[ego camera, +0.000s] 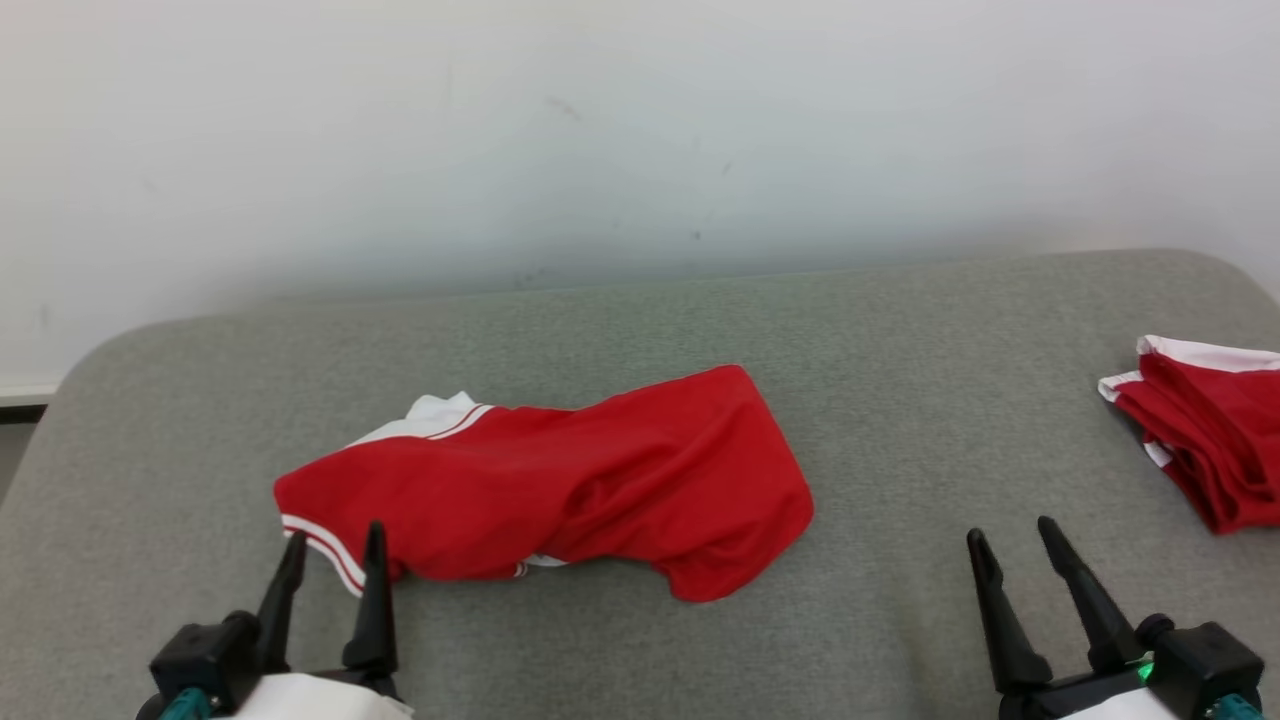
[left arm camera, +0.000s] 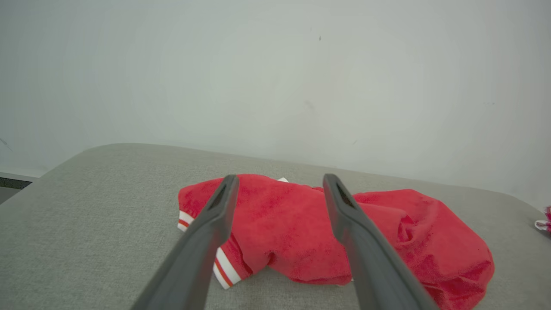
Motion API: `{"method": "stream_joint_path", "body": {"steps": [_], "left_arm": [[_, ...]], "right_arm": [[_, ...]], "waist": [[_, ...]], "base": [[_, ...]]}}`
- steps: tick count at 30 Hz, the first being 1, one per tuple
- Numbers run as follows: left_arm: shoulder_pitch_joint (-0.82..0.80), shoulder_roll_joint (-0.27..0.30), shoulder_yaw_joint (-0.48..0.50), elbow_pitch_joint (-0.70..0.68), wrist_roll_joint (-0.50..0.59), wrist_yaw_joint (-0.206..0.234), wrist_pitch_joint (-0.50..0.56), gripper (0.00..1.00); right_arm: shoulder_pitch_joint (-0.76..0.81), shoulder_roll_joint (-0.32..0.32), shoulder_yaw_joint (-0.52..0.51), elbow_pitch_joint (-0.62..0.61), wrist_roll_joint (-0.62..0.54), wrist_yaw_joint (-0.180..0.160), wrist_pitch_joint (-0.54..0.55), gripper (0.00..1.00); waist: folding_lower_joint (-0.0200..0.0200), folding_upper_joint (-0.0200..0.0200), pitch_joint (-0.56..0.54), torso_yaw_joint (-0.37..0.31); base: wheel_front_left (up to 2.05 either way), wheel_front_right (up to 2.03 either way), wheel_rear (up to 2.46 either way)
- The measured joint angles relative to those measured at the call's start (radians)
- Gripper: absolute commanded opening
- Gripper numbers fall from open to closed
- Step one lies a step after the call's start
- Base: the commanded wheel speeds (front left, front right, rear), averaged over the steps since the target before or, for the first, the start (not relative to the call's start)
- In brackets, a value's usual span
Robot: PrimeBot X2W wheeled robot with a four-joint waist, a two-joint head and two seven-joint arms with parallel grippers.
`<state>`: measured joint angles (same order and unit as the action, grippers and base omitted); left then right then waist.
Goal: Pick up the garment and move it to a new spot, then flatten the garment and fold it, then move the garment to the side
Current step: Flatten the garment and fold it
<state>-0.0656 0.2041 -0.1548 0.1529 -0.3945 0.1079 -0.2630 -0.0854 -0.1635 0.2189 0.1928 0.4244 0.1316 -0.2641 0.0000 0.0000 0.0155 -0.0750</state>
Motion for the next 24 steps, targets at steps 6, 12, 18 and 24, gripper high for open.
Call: {"method": "stream_joint_path", "body": {"steps": [6,12,18,24], "left_arm": [[0.004,-0.040,0.000,0.002,0.026,-0.052,0.000,1.00],[-0.016,-0.069,0.010,0.016,0.059,-0.079,0.000,1.00],[-0.037,-0.093,0.018,0.035,0.075,-0.108,0.000,1.00],[-0.049,-0.113,0.026,0.049,0.087,-0.123,0.000,1.00]], "right_arm": [[-0.016,-0.013,0.099,0.092,0.039,0.000,0.024,1.00],[-0.125,0.006,0.156,0.232,0.199,0.000,0.175,1.00],[-0.242,0.035,0.132,0.373,0.396,0.000,0.345,1.00],[-0.328,0.060,0.076,0.519,0.514,0.000,0.479,1.00]], "waist": [[0.0000,0.0001,0.010,0.055],[0.0000,0.0001,0.028,0.120],[0.0000,0.0000,0.051,0.186],[0.0000,0.0000,0.075,0.244]], "base": [[0.00,0.00,0.00],[0.00,0.00,0.00],[0.00,0.00,0.00],[0.00,0.00,0.00]]}}
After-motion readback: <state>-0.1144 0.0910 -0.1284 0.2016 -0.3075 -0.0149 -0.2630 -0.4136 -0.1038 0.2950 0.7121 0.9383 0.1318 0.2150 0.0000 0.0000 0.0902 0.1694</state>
